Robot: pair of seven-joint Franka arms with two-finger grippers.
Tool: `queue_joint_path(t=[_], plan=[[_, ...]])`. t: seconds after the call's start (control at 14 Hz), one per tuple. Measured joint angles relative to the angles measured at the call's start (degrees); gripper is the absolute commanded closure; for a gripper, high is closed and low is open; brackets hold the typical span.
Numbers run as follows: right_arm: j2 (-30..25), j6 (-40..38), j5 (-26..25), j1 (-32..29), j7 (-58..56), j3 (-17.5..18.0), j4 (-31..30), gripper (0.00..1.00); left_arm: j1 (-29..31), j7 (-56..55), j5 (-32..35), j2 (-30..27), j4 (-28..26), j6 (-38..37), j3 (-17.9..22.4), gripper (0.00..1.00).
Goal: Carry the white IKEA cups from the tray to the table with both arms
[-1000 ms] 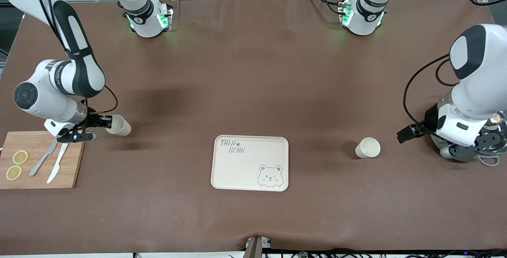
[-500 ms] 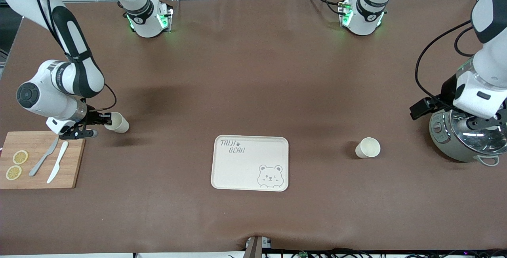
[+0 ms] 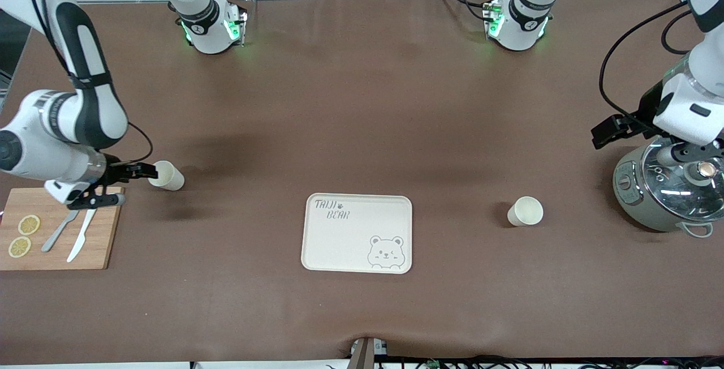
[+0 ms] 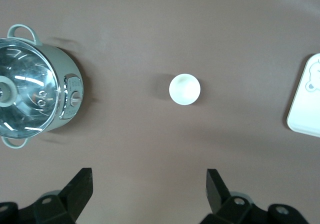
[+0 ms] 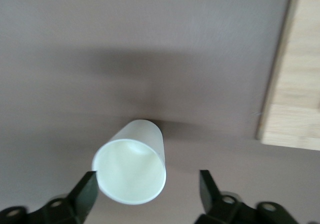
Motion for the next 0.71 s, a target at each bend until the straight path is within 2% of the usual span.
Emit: queue_joint_path(t=[0.43, 0.64, 0.71], plan=[[0.18, -18.25, -0.02, 0.48, 0.0, 0.79, 23.87, 0.0, 0.02, 3.12, 0.0, -2.89, 0.76, -3.07, 0.02, 0.0], [-0.02, -21.92, -0.03, 0.41, 0.0, 0.74, 29.46, 0.0, -0.61, 3.33, -0.67, -4.73, 0.11, -3.37, 0.44, 0.0], [-0.47, -22.75, -0.03, 0.41, 0.0, 0.73, 30.44, 0.0, -2.34, 3.33, -0.9, -5.36, -0.5, -3.37, 2.0, 0.0]])
